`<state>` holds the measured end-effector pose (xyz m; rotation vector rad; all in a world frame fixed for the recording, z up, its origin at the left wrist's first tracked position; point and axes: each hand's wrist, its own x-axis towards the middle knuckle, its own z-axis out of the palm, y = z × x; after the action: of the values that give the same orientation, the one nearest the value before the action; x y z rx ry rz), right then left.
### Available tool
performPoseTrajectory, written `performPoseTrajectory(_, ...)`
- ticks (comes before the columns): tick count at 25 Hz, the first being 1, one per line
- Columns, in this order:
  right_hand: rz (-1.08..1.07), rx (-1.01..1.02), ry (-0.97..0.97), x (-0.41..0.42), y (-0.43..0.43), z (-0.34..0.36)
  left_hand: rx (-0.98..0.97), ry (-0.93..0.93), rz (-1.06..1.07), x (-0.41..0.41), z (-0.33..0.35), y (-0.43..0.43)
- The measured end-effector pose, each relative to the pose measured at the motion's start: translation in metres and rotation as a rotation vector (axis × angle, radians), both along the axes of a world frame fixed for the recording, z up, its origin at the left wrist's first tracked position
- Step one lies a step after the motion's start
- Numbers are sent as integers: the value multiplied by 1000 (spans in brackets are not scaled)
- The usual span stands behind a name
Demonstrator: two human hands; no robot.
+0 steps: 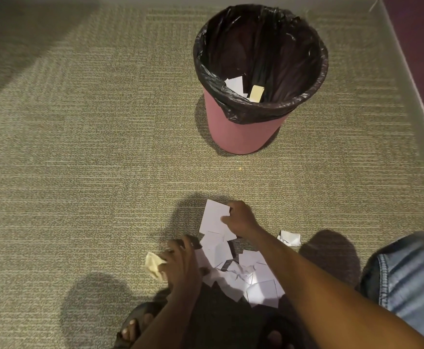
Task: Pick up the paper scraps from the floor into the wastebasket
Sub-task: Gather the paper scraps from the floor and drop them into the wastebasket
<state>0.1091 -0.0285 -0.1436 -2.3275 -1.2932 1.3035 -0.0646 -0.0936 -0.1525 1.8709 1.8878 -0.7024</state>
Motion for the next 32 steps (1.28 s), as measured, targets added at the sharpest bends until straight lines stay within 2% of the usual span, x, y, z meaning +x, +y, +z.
performPoseTrajectory(3,-10,5,18,0,2,-4,44,-123,-85,0,3,-6)
performPoseTrajectory(7,8,50,23,3,0,-6,-60,-264,-152,6,7,-3)
performPoseTrajectory(12,-14,-29,11,11,8,4,-84,-307,-185,3,3,1)
performPoseTrajectory(14,38,-88,-7,13,12,9,-70,-383,-116,2,-1,4)
performPoseTrajectory(17,156,-132,-79,10,7,15,-53,-550,129,2,-11,16)
performPoseTrajectory(19,177,-155,-82,9,2,17,-77,-601,186,4,-14,27)
performPoseTrajectory(22,67,-242,31,11,1,19,-94,-644,188,8,-9,41)
performPoseTrajectory(25,-8,-243,51,19,3,19,-117,-681,218,11,-8,50)
performPoseTrajectory(27,58,-162,-19,23,12,31,-121,-697,259,10,-11,55)
performPoseTrajectory(29,215,-115,-159,28,26,53,-94,-697,311,9,-12,60)
performPoseTrajectory(32,490,-206,-218,28,48,105,-30,-735,389,16,-7,63)
